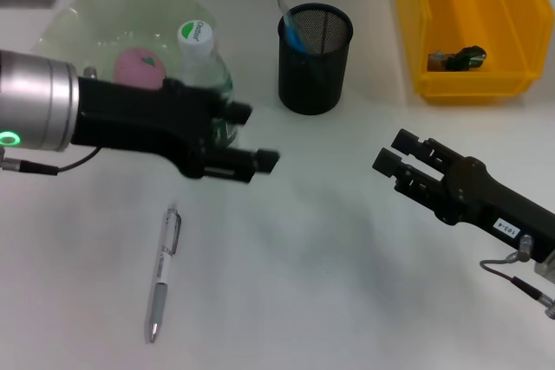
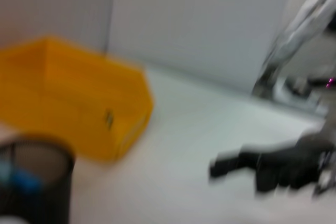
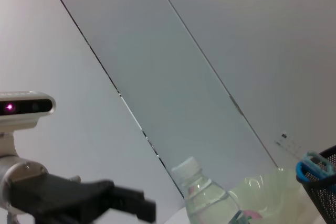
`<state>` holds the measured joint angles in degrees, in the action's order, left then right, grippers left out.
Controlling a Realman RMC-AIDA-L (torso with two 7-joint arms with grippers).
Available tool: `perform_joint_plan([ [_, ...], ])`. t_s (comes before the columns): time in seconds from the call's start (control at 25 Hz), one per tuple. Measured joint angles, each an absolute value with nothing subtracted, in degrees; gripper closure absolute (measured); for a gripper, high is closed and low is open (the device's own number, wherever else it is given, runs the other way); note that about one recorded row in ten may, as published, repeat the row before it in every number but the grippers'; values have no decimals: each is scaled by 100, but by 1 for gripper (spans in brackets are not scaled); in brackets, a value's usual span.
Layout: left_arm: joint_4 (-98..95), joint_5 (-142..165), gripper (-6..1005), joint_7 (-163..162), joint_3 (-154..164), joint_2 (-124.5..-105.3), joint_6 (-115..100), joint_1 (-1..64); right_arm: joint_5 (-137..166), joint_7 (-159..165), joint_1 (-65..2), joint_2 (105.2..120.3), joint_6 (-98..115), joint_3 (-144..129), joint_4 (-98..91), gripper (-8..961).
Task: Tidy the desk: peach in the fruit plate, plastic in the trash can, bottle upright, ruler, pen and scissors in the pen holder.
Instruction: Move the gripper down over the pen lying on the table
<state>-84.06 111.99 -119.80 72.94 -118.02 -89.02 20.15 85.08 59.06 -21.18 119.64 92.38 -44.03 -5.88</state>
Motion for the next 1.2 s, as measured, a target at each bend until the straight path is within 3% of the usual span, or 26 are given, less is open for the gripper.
perform_joint_plan([
  [0.8, -8910, 13520, 244, -15123, 7896, -11864, -9978, 2572, 8478, 5751, -2342, 11957, 8941, -4392, -576, 266],
  [1.2, -7952, 13838, 244, -15868, 8037, -11874, -9608, 2926, 8455, 5445, -2532, 11959, 8791, -4237, -588, 266],
])
